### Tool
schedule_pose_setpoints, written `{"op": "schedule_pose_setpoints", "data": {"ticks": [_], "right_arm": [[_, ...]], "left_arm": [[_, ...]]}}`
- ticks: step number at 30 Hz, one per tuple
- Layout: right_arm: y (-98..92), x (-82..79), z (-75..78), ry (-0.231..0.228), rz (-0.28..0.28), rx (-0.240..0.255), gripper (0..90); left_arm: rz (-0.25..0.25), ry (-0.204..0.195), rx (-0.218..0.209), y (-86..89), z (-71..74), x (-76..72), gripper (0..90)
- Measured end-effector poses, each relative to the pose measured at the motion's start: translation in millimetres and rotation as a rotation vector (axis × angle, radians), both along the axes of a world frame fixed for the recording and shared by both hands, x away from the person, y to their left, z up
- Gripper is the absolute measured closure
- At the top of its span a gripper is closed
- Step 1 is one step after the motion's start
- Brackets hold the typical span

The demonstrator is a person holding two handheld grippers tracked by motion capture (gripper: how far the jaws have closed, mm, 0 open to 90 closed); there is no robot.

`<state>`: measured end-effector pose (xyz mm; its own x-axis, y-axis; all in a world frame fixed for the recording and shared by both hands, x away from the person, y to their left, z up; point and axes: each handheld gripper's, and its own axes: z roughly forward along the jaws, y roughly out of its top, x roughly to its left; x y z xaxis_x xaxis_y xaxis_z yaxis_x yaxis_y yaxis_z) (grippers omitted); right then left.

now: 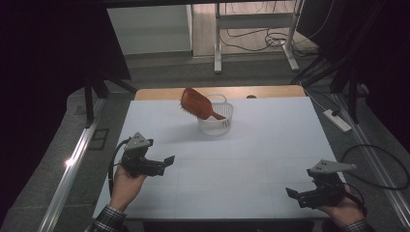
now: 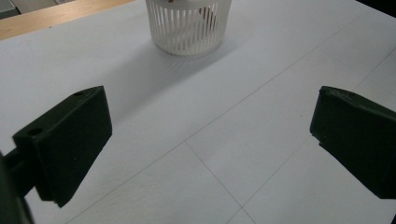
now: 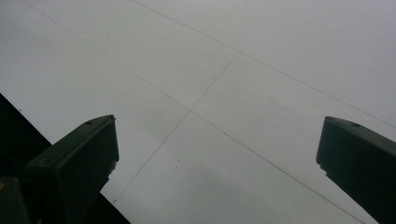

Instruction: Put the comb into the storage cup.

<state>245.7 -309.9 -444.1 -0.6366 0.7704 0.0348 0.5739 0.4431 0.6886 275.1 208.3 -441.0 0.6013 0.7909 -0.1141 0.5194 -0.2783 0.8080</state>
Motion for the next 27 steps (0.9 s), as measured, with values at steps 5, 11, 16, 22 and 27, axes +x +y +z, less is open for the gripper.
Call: {"op": "schedule_pose_setpoints", "data": {"ticks": [5, 11, 16, 22, 27], "right_arm": [[0.0, -0.1, 0.0, 0.0, 0.0, 0.0, 0.0], [0.0, 0.1, -0.1, 0.0, 0.001, 0.0, 0.0], [0.1, 0.3, -0.2, 0.0, 0.0, -0.001, 0.0], [0.0, 0.3, -0.2, 0.0, 0.0, -0.001, 0.0], [-0.2, 0.3, -0.1, 0.001, -0.001, 0.001, 0.0]], "left_arm": [[0.001, 0.001, 0.0, 1.2, -0.6, -3.3, 0.0], [0.006, 0.001, -0.001, 3.5, -1.2, -8.4, 0.0], [0.009, 0.002, -0.005, 5.4, -1.7, -12.1, 0.0], [0.014, 0.005, -0.005, 7.0, -3.0, -16.2, 0.0], [0.021, 0.005, -0.007, 9.6, -3.7, -19.7, 0.0]]}}
